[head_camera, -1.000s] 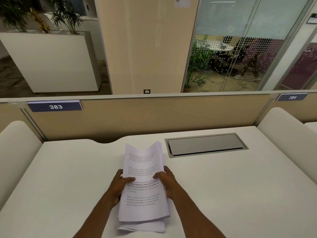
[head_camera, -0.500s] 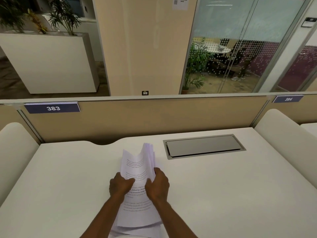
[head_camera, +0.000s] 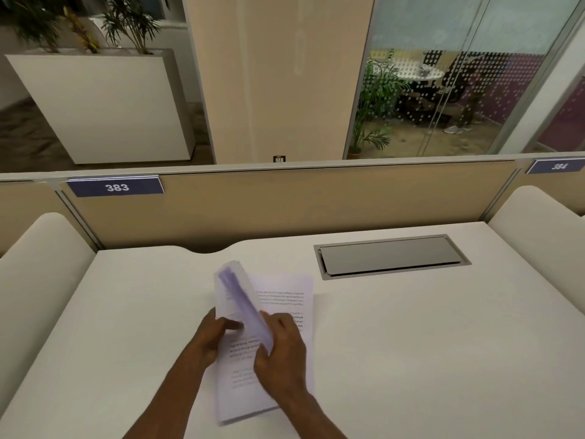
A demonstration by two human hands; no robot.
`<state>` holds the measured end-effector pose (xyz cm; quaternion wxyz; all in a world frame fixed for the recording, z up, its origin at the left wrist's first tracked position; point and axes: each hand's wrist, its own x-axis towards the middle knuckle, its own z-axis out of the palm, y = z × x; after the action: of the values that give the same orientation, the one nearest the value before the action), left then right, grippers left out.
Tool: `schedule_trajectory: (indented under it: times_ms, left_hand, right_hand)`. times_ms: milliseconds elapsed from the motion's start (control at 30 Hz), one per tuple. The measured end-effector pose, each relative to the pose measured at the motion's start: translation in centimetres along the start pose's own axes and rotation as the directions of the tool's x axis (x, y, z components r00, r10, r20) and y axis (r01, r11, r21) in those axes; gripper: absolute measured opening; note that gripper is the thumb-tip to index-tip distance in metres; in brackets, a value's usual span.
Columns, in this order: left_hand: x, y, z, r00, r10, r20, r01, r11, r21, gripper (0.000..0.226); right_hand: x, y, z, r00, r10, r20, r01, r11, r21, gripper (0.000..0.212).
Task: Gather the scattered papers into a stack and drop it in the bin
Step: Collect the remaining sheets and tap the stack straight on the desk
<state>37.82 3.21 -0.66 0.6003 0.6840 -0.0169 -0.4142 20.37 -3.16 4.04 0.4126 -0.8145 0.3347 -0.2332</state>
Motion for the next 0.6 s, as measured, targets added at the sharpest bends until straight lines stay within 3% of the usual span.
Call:
schedule_trajectory:
  times_ms: [67,167,233,300,333,400,600]
  left_hand:
    - [-0.6,0.0,-0.8,0.991,-0.044,0.124,0.048,0.998,-0.033,0.054]
    - [-1.6,-0.1,-0.9,0.973,0.031,0.227,-0.002,0.992,-0.127,0.067]
    - [-2.0,-0.3,-0.8,0.963,0.088,0.255,-0.046,0.985,-0.167,0.070]
    - [-2.6,-0.1,-0.6,0.948,0.134,0.289,-0.088,0.982,-0.166,0.069]
    - [-3.0,0.1,-0.5,0.943,0.152,0.297,-0.107,0.981,-0.165,0.068]
    - [-3.8,0.7,-0.2,0.937,0.194,0.291,-0.150,0.974,-0.168,0.067]
    - [-6.8,2.7,1.6,0.902,0.410,0.132,-0.375,0.899,-0.228,0.056]
  right_hand:
    - [1.5,0.6,-1.5,0.984,0.180,0.004,-0.180,0.981,0.078,0.055]
    - [3.7,2.1,-3.5,0.936,0.351,-0.020,-0.347,0.933,0.097,0.050]
    - [4.6,3.3,-4.9,0.879,0.474,0.058,-0.466,0.825,0.320,0.052]
    - [5.4,5.0,-6.1,0.859,0.462,0.221,-0.497,0.648,0.577,0.047]
    - [5.5,5.6,-6.7,0.861,0.420,0.287,-0.496,0.566,0.659,0.045]
    - [5.3,5.8,-7.7,0.885,0.350,0.308,-0.457,0.525,0.718,0.043]
    - [4.6,2.4,-9.3,0.986,0.169,-0.015,-0.116,0.733,0.671,0.038]
